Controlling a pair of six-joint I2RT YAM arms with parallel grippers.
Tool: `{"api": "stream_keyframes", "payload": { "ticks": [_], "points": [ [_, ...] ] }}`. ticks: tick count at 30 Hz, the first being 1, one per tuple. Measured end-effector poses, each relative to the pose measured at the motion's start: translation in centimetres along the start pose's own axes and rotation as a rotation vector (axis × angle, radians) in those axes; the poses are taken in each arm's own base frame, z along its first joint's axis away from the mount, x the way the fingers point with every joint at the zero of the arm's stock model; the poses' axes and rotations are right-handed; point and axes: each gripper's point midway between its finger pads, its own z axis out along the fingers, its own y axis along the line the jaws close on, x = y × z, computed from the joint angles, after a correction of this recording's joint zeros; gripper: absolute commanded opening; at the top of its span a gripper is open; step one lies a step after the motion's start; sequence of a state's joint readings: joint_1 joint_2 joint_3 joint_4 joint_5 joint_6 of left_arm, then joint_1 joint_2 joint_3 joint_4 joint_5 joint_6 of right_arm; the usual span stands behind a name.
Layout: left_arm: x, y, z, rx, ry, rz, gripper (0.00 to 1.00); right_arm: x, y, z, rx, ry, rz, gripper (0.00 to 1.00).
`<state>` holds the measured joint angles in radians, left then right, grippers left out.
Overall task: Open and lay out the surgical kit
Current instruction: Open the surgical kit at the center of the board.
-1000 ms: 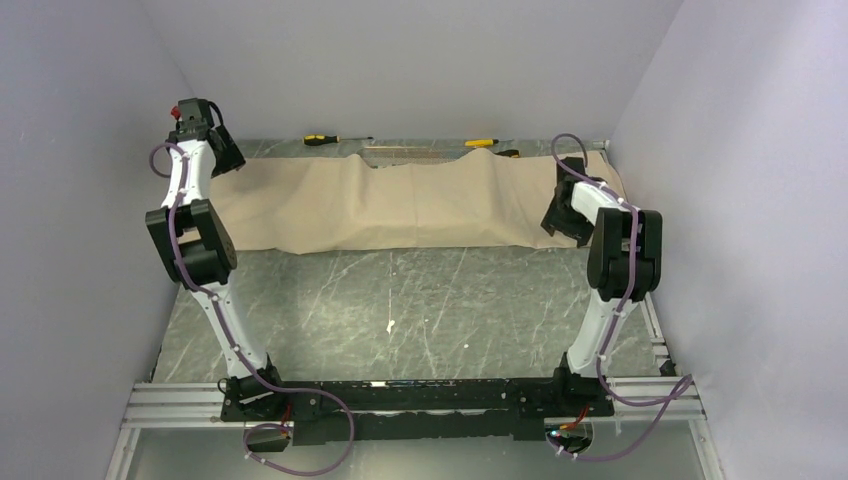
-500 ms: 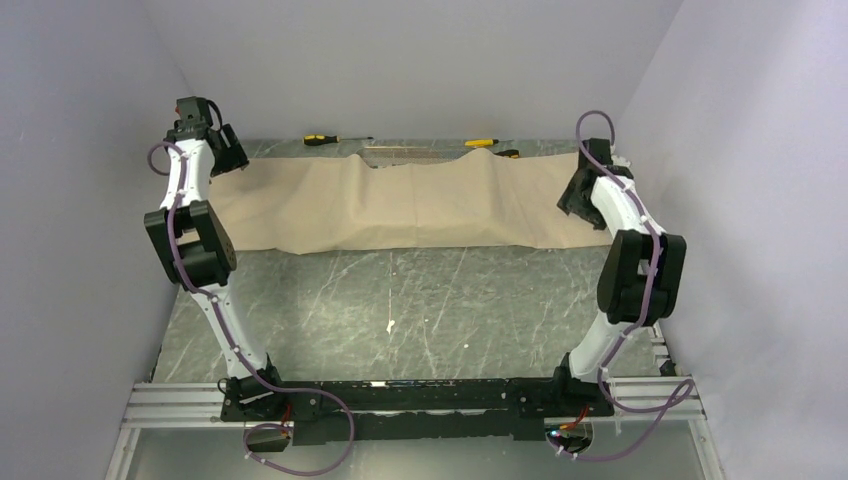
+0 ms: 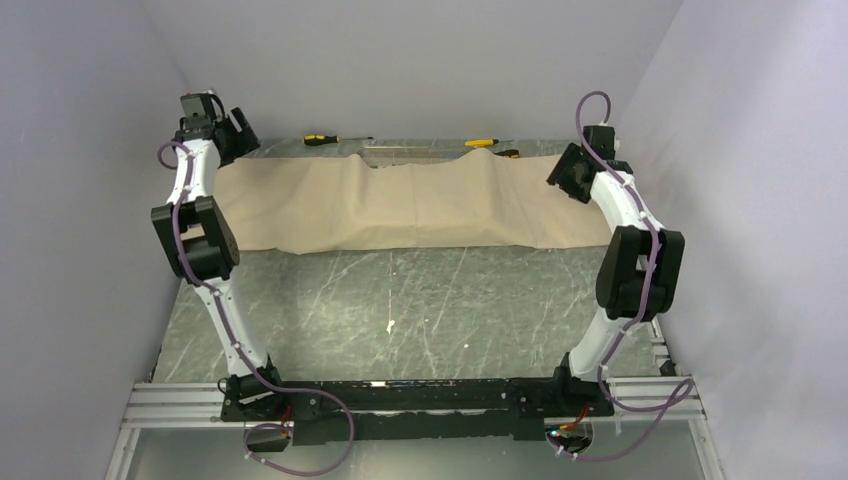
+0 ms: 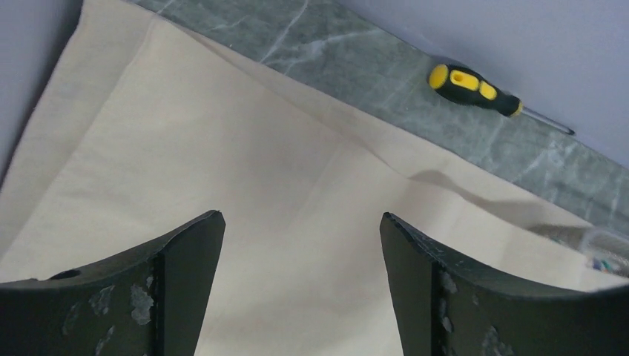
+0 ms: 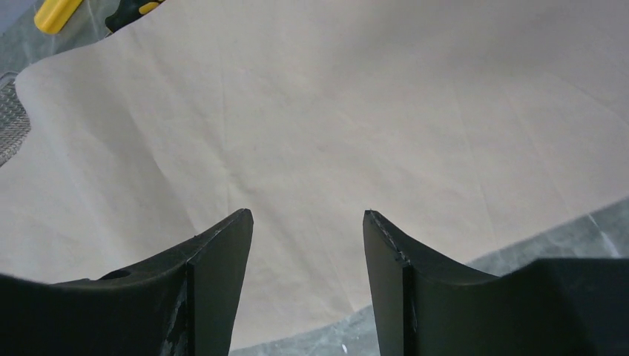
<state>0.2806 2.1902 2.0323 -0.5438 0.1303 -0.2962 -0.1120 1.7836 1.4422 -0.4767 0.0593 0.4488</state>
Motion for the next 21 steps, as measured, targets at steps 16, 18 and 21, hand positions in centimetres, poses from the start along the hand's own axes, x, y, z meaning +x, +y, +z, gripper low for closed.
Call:
{"api": "stream_keyframes", "payload": {
  "ticks": [16, 18, 21],
  "points": [
    [1.5, 7.3, 10.7, -0.271, -0.122, 0.093, 0.75, 0.7, 2.5, 2.1, -0.106, 0.032, -0.002, 0.54],
    [0.1, 7.5, 11.3, -0.286, -0.175, 0.127, 0.77, 1.2, 3.1, 2.0, -0.123, 0.05, -0.005, 0.54],
    [-2.1, 7.8, 12.3, -0.3, -0.256, 0.172, 0.81, 2.0, 3.5, 1.8, -0.132, 0.077, -0.008, 0.53]
  ]
}}
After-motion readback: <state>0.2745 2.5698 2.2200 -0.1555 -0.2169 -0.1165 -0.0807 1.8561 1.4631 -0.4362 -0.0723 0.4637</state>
